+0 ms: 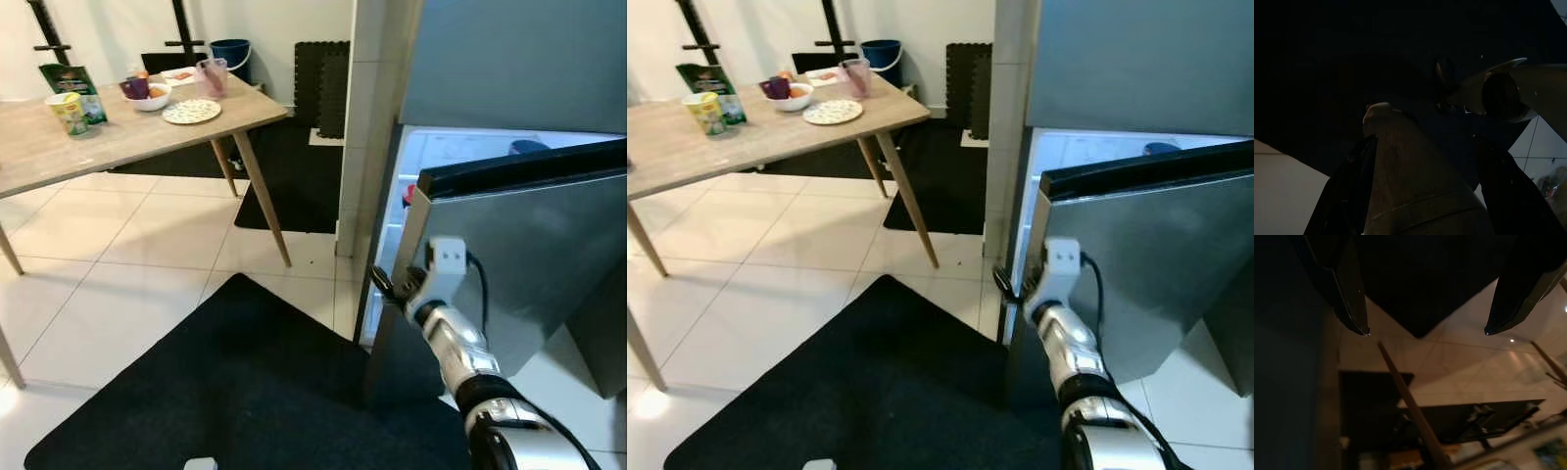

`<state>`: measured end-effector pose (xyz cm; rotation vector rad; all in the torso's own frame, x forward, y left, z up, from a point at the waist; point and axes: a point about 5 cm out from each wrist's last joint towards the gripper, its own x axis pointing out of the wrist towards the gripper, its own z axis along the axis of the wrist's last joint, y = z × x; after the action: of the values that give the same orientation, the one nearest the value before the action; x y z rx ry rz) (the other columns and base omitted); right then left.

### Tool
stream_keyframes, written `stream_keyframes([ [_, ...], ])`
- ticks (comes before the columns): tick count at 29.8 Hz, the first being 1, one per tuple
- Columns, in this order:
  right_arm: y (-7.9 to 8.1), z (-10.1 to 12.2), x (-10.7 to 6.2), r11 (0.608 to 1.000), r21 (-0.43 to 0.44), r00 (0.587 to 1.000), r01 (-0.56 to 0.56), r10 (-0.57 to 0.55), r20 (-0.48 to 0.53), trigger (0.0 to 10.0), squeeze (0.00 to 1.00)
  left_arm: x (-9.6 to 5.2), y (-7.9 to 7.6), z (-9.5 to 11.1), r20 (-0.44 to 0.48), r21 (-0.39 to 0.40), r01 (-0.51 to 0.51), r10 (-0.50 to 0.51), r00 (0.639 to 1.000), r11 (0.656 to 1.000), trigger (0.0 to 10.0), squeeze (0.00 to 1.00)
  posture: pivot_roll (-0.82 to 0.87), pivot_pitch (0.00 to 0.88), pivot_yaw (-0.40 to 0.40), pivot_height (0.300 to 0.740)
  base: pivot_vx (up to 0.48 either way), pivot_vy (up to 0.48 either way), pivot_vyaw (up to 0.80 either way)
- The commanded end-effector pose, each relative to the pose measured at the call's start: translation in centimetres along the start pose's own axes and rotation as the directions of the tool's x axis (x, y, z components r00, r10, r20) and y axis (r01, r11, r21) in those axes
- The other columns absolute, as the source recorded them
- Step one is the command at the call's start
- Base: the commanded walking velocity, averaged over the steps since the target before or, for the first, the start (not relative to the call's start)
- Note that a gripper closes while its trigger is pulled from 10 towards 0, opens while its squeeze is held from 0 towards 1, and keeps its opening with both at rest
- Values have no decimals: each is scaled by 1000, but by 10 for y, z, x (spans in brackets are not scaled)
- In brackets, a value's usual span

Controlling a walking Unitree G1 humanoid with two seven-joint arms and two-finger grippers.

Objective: Restocking fridge

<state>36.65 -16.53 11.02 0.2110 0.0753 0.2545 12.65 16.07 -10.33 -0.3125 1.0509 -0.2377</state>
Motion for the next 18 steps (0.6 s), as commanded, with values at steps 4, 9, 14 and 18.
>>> stream_keyframes([
  [4, -13, -28, -16, 999, -3, 993, 49, -49, -103, 10000, 0, -4, 6, -6, -7, -12, -29, 29, 1000, 1000, 10000, 0, -107, 52, 3, 740, 0, 0, 0],
  [9, -34, -66, -47, 989, -94, 958, 115, -136, -254, 10000, 0, -5, 5, -13, -26, -12, -28, 28, 999, 1000, 10000, 0, -121, 58, 12, 740, 0, 0, 0],
  [14, -55, -111, -92, 962, -221, 853, 163, -250, -458, 10000, 0, -4, 5, -14, -45, 9, -30, 30, 999, 1000, 10000, 0, -142, 59, 24, 740, 0, 0, 0],
  [18, -65, -134, -120, 941, -280, 770, 191, -321, -552, 10000, 0, -4, 5, -11, -46, 20, -32, 33, 998, 999, 10000, 0, -145, 58, 26, 740, 0, 0, 0],
])
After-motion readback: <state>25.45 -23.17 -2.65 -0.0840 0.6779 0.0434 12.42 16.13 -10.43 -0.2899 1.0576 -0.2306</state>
